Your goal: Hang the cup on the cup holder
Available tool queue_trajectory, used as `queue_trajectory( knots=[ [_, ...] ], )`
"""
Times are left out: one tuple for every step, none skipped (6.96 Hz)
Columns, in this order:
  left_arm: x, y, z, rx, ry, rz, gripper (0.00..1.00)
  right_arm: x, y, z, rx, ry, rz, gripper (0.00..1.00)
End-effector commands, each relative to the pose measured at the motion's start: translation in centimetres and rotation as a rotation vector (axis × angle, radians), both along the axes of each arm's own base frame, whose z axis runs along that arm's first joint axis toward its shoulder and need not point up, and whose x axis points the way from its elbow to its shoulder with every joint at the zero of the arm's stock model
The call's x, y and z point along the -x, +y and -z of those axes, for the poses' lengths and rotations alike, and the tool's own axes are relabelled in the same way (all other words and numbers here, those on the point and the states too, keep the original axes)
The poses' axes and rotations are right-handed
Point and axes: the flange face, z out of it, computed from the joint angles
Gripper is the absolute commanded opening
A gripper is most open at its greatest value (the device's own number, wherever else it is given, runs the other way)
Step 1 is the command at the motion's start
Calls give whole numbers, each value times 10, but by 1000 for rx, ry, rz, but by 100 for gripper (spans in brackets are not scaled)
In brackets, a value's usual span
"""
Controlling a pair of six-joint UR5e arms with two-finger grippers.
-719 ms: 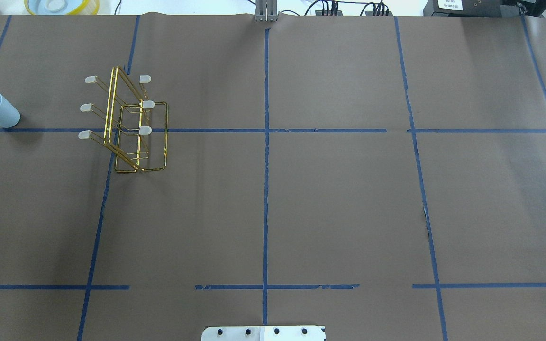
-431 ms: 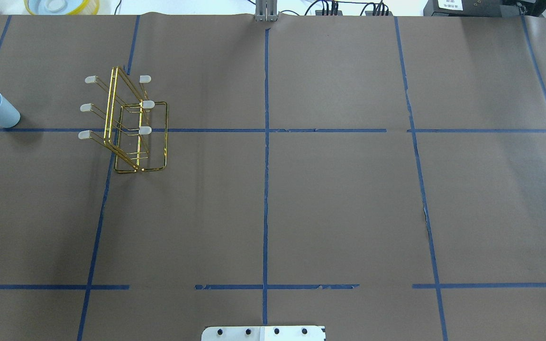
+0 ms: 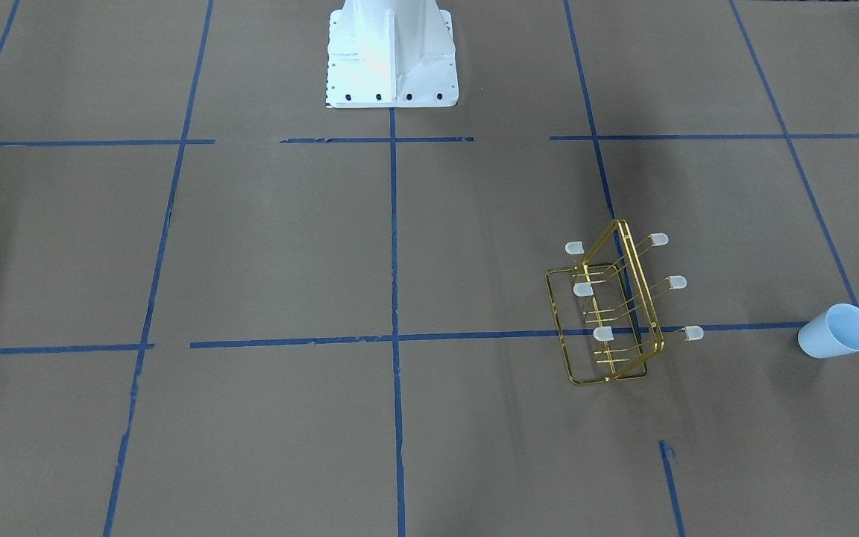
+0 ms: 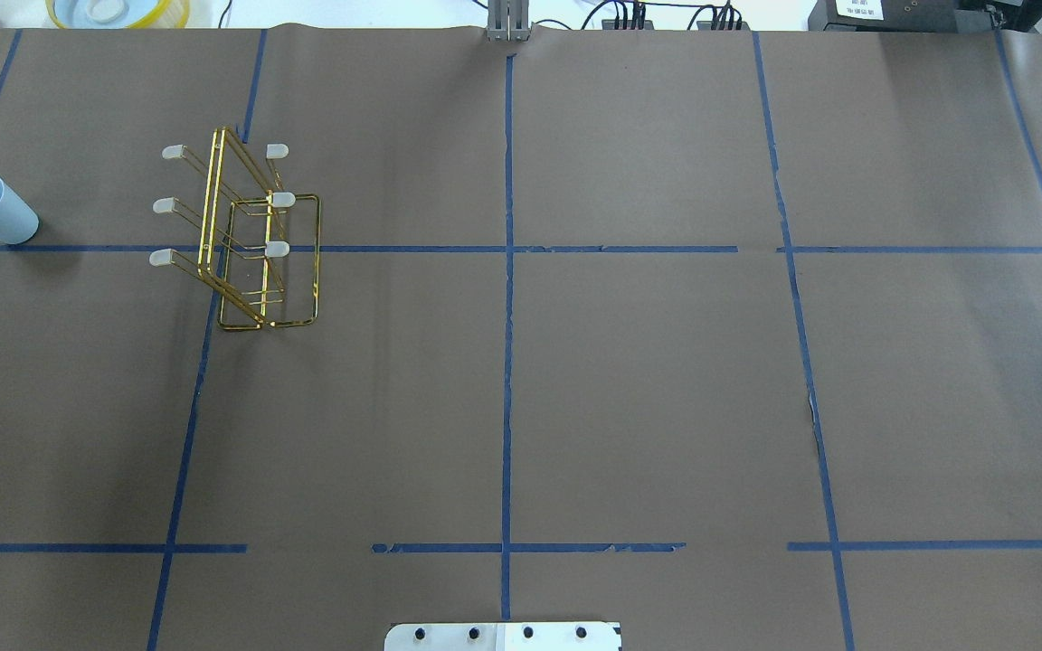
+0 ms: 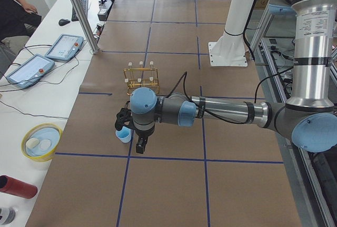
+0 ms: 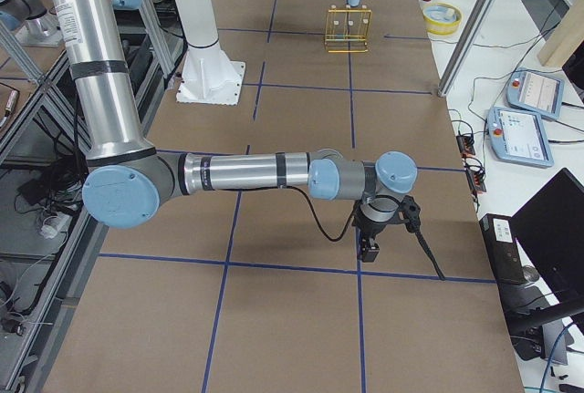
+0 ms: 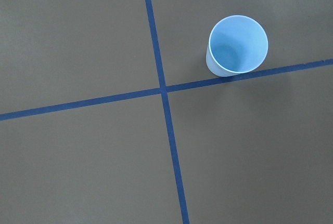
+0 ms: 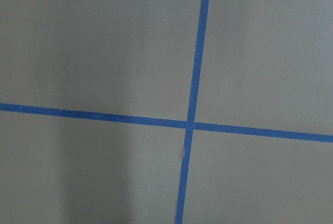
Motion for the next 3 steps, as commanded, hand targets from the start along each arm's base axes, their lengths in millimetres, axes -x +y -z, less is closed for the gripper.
queue_trajectory(
  knots=[
    [0,-13,16,-29,-3,4,100,0,0,0,0,0,0,100],
    [0,-16,18,-32,-3,5,100,0,0,0,0,0,0,100],
    [0,-24,25,-48,-3,3,100,0,0,0,0,0,0,100]
  ],
)
